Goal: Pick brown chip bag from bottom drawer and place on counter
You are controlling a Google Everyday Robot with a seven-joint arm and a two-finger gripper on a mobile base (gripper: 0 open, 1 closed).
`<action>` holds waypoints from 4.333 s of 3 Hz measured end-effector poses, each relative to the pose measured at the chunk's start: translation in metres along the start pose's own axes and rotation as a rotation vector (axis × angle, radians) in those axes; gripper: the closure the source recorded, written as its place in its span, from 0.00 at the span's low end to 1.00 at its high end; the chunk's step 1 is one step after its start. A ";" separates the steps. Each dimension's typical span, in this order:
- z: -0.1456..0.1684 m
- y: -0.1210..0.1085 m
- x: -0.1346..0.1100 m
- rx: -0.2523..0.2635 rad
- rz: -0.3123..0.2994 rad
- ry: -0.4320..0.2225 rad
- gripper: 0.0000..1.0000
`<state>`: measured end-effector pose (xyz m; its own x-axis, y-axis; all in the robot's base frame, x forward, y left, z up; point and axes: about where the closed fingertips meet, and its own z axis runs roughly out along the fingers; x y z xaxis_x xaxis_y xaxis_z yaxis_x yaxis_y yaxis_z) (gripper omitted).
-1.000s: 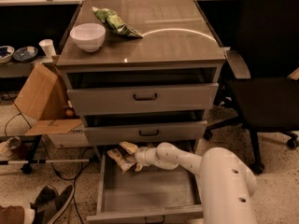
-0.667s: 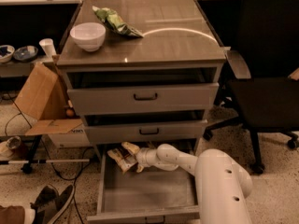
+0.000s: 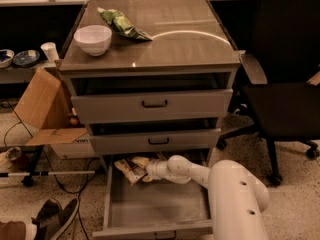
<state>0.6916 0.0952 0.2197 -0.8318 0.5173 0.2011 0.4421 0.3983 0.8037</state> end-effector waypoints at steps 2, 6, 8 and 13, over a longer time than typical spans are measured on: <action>0.002 -0.013 -0.019 -0.030 0.014 -0.038 0.09; 0.035 -0.026 -0.041 -0.027 0.027 0.002 0.15; 0.047 -0.021 -0.041 -0.049 0.026 0.039 0.31; -0.007 -0.037 -0.053 0.012 0.094 -0.037 1.00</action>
Offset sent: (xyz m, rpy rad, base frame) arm 0.0157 -0.0227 -0.0208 0.0179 -0.0293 -0.0645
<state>0.7171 0.0484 0.1834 -0.7738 0.5801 0.2545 0.5218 0.3558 0.7753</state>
